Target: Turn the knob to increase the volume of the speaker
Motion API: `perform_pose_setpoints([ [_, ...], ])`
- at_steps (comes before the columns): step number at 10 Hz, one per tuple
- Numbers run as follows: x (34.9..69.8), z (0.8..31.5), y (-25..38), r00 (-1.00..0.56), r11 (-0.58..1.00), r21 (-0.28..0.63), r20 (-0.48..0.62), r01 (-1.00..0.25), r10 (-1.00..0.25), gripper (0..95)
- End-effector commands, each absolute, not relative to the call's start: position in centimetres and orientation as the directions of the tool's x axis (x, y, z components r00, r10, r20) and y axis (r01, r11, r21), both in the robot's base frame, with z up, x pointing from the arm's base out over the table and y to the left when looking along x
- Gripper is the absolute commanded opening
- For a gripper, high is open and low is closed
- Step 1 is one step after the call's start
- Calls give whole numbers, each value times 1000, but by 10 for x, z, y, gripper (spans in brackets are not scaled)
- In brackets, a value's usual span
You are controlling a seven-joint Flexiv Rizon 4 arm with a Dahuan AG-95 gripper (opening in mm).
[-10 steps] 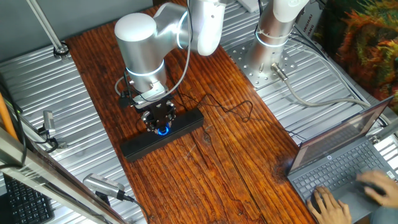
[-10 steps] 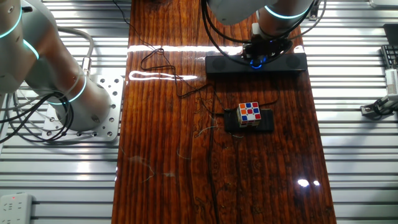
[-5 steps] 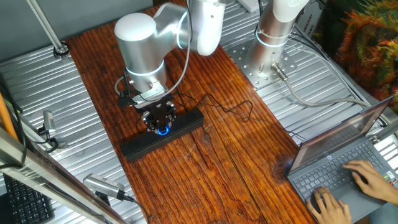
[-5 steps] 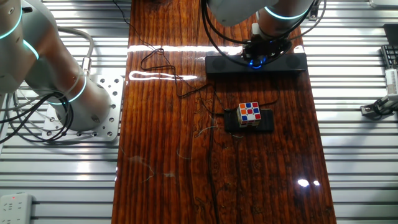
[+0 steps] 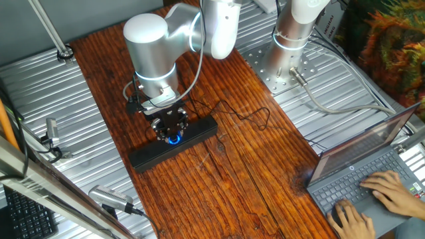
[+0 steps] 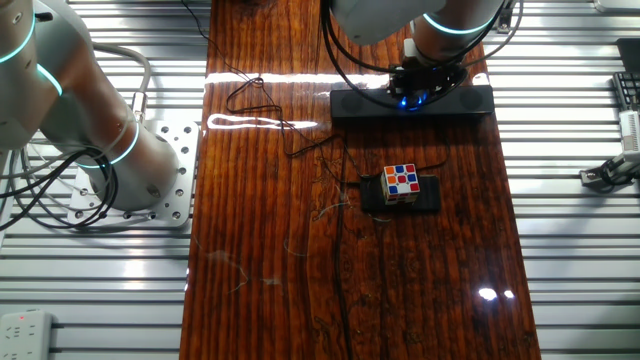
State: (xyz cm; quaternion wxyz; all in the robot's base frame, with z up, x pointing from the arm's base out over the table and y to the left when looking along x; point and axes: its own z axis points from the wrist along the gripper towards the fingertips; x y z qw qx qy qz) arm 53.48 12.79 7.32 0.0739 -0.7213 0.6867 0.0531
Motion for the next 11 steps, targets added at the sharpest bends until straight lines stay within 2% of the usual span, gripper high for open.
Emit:
perform_pose_setpoints([
  [1,535,73,128,49,-44,-34,-177,-998,-983,380],
  [11,535,71,128,30,-25,-33,-179,-999,-983,380],
])
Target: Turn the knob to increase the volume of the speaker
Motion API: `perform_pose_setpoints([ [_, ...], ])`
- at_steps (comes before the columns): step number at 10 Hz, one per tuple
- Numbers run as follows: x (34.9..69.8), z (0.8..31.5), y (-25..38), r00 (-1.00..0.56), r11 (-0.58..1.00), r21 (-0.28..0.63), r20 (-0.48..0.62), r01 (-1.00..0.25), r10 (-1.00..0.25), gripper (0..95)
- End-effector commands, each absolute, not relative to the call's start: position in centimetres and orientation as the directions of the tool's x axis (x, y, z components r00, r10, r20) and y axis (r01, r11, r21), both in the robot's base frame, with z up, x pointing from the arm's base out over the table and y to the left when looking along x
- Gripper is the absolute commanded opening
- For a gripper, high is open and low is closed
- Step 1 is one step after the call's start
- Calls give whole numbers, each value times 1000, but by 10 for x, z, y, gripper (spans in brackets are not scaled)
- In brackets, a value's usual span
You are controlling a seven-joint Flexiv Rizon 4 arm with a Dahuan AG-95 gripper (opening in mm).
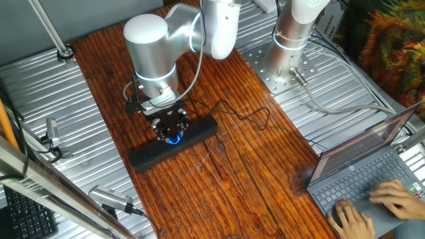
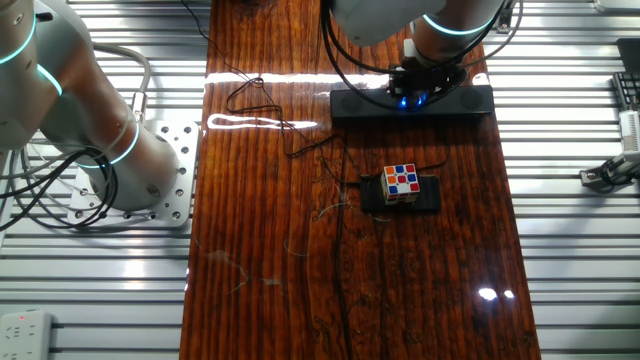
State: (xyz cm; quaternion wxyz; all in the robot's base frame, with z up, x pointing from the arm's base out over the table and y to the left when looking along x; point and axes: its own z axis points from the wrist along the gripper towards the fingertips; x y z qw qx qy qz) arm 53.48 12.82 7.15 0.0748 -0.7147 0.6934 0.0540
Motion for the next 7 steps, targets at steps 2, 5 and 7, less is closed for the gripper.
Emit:
perform_pose_setpoints([
  [2,535,71,128,29,-23,-32,-177,-999,-984,380],
  [5,535,71,129,27,-22,-32,-179,-999,-984,380],
  [7,535,71,129,26,-21,-32,-177,-999,-984,380],
])
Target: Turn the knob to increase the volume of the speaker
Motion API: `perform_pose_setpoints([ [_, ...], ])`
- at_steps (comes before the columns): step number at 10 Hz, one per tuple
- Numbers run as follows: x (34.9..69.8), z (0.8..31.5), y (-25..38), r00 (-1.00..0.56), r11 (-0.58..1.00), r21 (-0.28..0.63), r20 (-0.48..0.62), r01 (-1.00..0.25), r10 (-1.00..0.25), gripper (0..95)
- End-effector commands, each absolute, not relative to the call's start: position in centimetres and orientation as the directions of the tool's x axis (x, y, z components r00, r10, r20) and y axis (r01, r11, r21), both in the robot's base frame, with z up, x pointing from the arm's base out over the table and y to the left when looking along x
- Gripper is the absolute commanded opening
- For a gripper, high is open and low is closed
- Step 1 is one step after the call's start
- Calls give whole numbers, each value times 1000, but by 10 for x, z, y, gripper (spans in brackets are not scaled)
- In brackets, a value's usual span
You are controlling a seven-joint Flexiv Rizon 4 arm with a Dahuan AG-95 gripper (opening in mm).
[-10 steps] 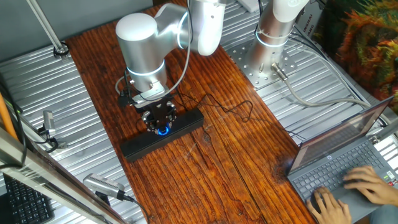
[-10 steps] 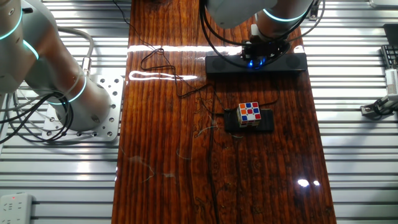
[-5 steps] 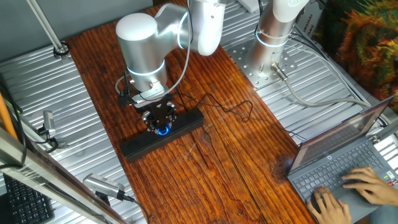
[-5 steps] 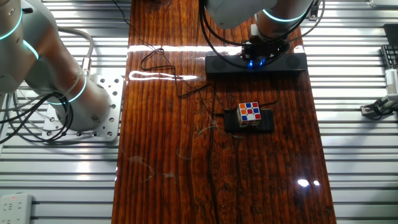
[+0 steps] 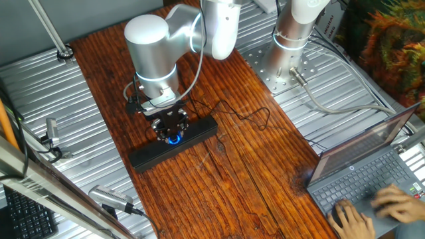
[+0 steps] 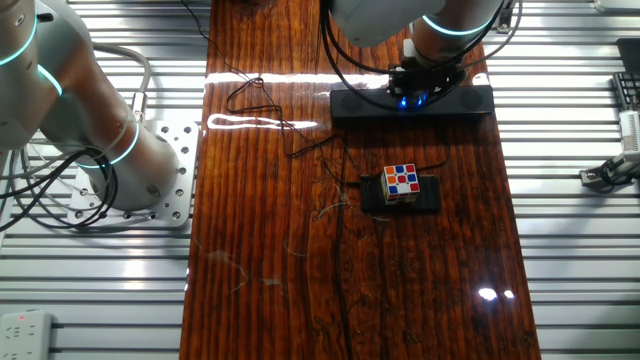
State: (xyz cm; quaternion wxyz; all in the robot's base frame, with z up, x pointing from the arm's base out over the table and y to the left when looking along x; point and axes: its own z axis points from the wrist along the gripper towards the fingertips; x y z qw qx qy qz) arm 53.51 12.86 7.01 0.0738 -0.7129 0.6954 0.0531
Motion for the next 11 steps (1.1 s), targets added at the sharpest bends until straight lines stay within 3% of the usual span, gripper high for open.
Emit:
perform_pose_setpoints([
  [1,535,70,128,25,-20,-31,-177,-999,-984,380],
  [11,535,69,128,10,-5,-28,-165,-1000,-986,380],
])
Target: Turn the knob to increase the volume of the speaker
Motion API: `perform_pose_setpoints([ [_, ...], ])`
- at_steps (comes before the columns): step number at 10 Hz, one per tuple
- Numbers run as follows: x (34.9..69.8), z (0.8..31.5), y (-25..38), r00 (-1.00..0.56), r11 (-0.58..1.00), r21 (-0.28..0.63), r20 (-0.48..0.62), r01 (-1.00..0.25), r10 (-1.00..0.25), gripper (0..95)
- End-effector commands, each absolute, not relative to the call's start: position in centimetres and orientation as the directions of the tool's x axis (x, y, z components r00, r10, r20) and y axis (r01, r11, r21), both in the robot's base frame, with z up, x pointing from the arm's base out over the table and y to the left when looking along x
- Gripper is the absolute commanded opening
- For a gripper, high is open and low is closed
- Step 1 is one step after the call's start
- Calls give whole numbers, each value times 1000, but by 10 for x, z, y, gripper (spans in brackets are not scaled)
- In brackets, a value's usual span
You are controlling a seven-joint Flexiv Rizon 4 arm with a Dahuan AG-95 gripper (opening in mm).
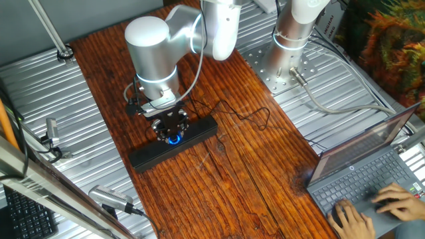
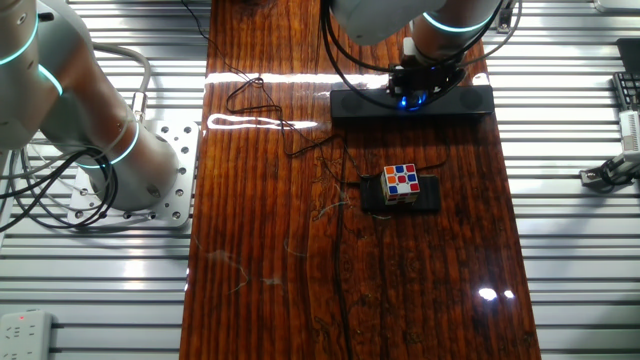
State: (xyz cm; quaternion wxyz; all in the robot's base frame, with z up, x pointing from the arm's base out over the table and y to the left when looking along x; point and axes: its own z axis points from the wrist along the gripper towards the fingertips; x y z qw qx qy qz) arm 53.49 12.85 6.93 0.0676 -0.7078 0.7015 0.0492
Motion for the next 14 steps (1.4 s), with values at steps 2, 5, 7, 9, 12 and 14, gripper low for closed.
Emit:
perform_pose_setpoints([
  [2,535,69,128,7,-3,-28,-165,-1000,-986,380],
  [5,535,69,128,2,2,-29,-167,-1000,-986,380],
  [7,535,68,128,3,2,-30,-168,-1000,-986,380],
  [9,535,68,129,-2,7,-29,-168,-1000,-986,380],
  [12,535,68,129,-2,7,-29,-168,-1000,-986,380],
  [14,535,68,129,-4,9,-29,-167,-1000,-986,380],
])
